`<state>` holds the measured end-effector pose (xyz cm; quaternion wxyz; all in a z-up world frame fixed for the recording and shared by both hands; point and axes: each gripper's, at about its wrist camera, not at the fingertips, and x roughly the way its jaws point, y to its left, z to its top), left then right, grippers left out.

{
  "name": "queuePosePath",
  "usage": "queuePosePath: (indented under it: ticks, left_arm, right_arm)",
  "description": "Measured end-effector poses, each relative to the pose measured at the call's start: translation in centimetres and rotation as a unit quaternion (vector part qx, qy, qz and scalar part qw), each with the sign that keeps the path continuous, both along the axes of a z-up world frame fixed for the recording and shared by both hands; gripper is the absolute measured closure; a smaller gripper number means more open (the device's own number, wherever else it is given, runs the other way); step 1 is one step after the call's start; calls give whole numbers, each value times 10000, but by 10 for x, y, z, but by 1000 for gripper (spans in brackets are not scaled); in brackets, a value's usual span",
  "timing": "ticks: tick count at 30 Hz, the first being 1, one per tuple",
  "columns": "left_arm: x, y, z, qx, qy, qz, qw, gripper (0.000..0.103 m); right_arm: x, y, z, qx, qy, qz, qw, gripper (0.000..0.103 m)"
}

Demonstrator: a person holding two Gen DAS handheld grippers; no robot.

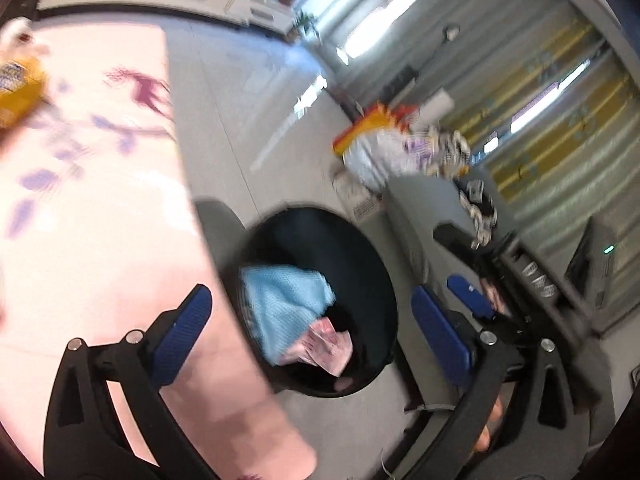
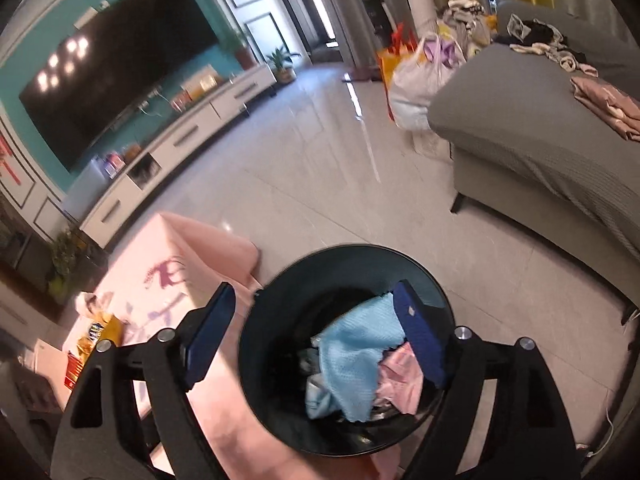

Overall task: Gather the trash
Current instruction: 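Move both tools back over the table toward the remaining trash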

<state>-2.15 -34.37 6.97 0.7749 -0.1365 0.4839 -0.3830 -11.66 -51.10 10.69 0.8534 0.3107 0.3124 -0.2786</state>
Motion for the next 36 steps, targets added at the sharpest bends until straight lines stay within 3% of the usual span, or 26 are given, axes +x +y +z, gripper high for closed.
queuePosePath:
  ticks: [7, 12, 14, 18, 20, 24, 27, 30, 36]
  left_arm:
    - [6, 115, 44, 493, -835, 929, 9909, 3]
    - [15, 214, 63, 934, -1133, 1778, 9731, 3]
    - [21, 251, 62, 1088, -1190, 2195, 9622, 3]
    - [37, 324, 50, 1140, -1129, 3063, 9383, 3]
    - [51, 356, 43, 1385, -830, 3517, 9221, 3]
    - [59, 405, 37, 891, -516, 3820, 9184, 3]
    - [69, 422, 29, 1039, -348, 4007, 9096, 3]
    - [81, 424, 14, 1110, -48, 3953, 9118, 3]
    - [86, 392, -21, 826, 744, 3335, 9362, 3]
  right_arm:
    - [27, 50, 21, -460, 57, 525, 9975, 21]
    - [50, 105, 37, -971, -68, 982, 9904, 17]
    - [57, 122, 40, -1107, -223, 1037, 9882, 17]
    - [78, 161, 36, -1253, -326, 1345, 9824, 17]
    - [93, 181, 28, -1245, -258, 1677, 9776, 17]
    - [114, 209, 11, -873, -164, 2385, 9671, 17]
    - [126, 230, 3, -965, -41, 2653, 9593, 17]
    - [134, 245, -6, -762, 62, 2868, 9549, 17]
    - [146, 271, -20, -335, 224, 3256, 9446, 17]
